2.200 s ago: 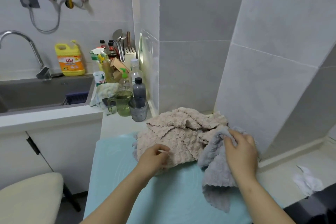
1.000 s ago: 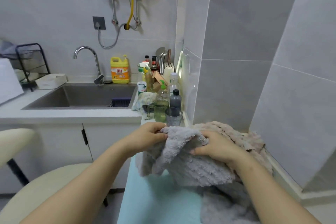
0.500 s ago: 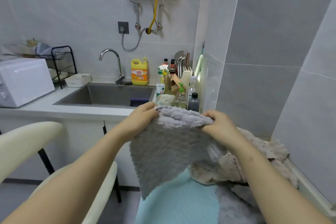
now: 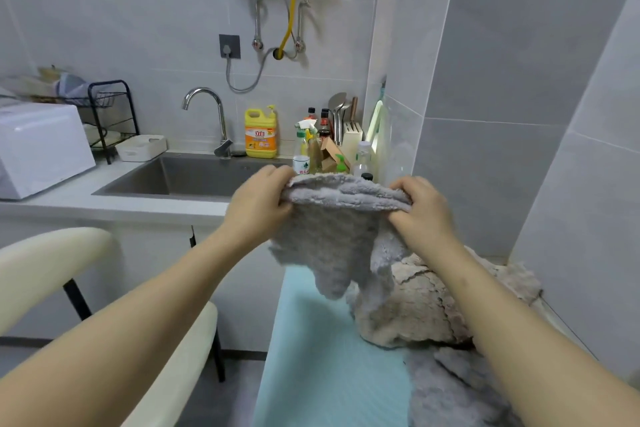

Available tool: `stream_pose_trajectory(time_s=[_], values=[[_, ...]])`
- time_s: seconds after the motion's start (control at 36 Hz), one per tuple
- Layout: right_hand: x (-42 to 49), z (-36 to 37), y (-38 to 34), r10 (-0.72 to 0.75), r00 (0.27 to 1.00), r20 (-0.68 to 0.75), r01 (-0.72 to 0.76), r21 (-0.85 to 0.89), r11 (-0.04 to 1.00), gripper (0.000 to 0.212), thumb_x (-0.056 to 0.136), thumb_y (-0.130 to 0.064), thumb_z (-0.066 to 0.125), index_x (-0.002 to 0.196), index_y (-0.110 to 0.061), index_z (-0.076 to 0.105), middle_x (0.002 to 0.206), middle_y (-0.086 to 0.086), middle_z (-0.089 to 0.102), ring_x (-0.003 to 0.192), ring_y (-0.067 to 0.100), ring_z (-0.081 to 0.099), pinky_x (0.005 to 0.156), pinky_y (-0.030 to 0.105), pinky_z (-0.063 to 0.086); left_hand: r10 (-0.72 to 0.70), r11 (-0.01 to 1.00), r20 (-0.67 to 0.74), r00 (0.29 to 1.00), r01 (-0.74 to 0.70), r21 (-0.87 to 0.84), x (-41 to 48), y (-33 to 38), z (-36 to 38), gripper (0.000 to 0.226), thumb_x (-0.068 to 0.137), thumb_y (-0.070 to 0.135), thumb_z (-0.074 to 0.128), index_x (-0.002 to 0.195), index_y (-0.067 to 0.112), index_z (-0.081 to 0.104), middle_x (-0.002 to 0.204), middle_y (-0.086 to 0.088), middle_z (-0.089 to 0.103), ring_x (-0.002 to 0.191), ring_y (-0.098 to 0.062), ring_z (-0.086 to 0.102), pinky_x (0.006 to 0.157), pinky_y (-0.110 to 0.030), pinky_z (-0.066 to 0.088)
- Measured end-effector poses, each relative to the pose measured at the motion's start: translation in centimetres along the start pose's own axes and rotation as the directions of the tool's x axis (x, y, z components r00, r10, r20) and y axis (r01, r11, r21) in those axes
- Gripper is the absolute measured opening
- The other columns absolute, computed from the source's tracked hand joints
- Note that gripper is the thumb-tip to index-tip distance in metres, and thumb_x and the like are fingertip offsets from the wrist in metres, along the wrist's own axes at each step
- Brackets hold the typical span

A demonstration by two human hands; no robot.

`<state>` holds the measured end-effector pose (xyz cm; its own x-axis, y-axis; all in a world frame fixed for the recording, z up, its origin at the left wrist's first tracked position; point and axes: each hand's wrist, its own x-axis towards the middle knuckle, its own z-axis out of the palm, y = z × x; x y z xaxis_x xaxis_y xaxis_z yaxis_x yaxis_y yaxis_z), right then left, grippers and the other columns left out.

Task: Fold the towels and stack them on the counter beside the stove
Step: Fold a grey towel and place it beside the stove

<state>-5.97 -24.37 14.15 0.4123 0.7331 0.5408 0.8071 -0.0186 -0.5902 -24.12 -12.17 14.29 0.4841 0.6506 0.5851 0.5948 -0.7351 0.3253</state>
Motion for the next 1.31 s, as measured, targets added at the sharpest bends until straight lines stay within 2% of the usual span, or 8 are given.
stream_pose_trajectory(time_s=[0.11,0.39,0.47,0.67,0.89,1.11,1.19,1.31], values=[[-1.9,0.3,0.6,-0.147,0.989,-0.022,0.147,-0.001,0.989,0.033,0.070,0.011,0.056,0.078,-0.021,0.054,0.073,-0.018,0.043,0.067,0.004,0.043,0.059,0.007,0.033,0.114,0.989,-0.064,0.991,-0.119,-0.084,-1.9,-1.4,0.3,0.019,0.079,0.014,0.055,0.093,0.003,0.061,0.085,-0.007,0.054,0.080,-0.026,0.051,0.061,-0.030,0.032],[-11.9,6.3,8.1,0.124,0.742,0.659,0.120,-0.313,0.942,0.013,0.080,-0.015,0.051,0.091,-0.023,0.050,0.091,-0.007,0.048,0.092,0.014,0.049,0.073,0.029,0.036,0.009,0.983,0.612,0.791,-0.119,0.138,-12.0,-5.2,8.1,0.020,0.082,0.014,0.052,0.101,0.011,0.056,0.093,-0.003,0.050,0.100,-0.027,0.052,0.065,-0.029,0.027],[-14.3,7.6,9.5,0.214,0.688,0.693,0.057,-0.345,0.937,0.015,0.077,-0.021,0.052,0.091,-0.026,0.050,0.091,-0.010,0.046,0.099,0.018,0.054,0.068,0.027,0.033,-0.014,0.991,0.714,0.700,-0.087,0.104,-14.4,-5.2,9.9,0.008,0.080,0.011,0.050,0.088,0.014,0.050,0.074,0.007,0.034,0.087,-0.022,0.045,0.065,-0.027,0.026],[-15.6,8.3,9.9,0.287,0.627,0.724,0.049,-0.405,0.913,0.039,0.081,-0.024,0.051,0.120,-0.024,0.050,0.122,-0.001,0.051,0.116,0.018,0.047,0.085,0.027,0.038,-0.053,0.993,0.792,0.609,-0.054,0.108,-15.9,-5.3,11.1,0.007,0.080,0.008,0.045,0.083,0.013,0.049,0.103,-0.011,0.061,0.089,-0.023,0.051,0.069,-0.030,0.034],[-15.9,7.7,8.6,0.350,0.485,0.801,0.044,-0.423,0.905,0.025,0.081,-0.015,0.048,0.105,-0.020,0.051,0.086,-0.007,0.040,0.090,0.018,0.042,0.055,0.023,0.029,-0.091,0.991,0.871,0.483,-0.040,0.125,-15.8,-4.6,10.7,0.019,0.077,0.004,0.043,0.090,0.011,0.055,0.097,-0.010,0.060,0.083,-0.021,0.046,0.066,-0.028,0.033],[-15.6,6.5,8.0,0.302,0.243,0.922,0.024,-0.317,0.948,0.050,0.081,-0.026,0.067,0.127,-0.016,0.050,0.104,-0.005,0.046,0.093,0.009,0.037,0.066,0.021,0.034,-0.111,0.994,0.973,0.201,0.013,0.111,-14.4,-3.2,9.1,0.015,0.075,0.004,0.060,0.079,0.018,0.057,0.059,0.009,0.042,0.061,-0.016,0.044,0.050,-0.024,0.035],[-15.2,6.3,8.1,0.291,0.191,0.937,-0.011,-0.295,0.956,0.040,0.079,-0.033,0.071,0.113,-0.020,0.056,0.077,-0.018,0.038,0.073,0.004,0.041,0.059,0.015,0.032,-0.089,0.987,0.984,0.157,0.144,0.067,-14.2,-4.1,9.3,0.040,0.076,0.028,0.074,0.113,0.017,0.061,0.069,0.015,0.047,0.077,-0.013,0.049,0.068,-0.022,0.042],[-15.2,6.8,8.6,0.317,0.403,0.858,-0.281,-0.214,0.936,0.012,0.083,-0.035,0.064,0.076,-0.029,0.058,0.071,-0.014,0.053,0.066,-0.001,0.048,0.058,0.011,0.036,-0.048,0.962,0.957,0.285,0.273,-0.033,-14.3,-5.2,9.8,0.009,0.080,0.037,0.070,0.085,0.033,0.063,0.081,0.018,0.059,0.077,-0.003,0.053,0.071,-0.012,0.042]])
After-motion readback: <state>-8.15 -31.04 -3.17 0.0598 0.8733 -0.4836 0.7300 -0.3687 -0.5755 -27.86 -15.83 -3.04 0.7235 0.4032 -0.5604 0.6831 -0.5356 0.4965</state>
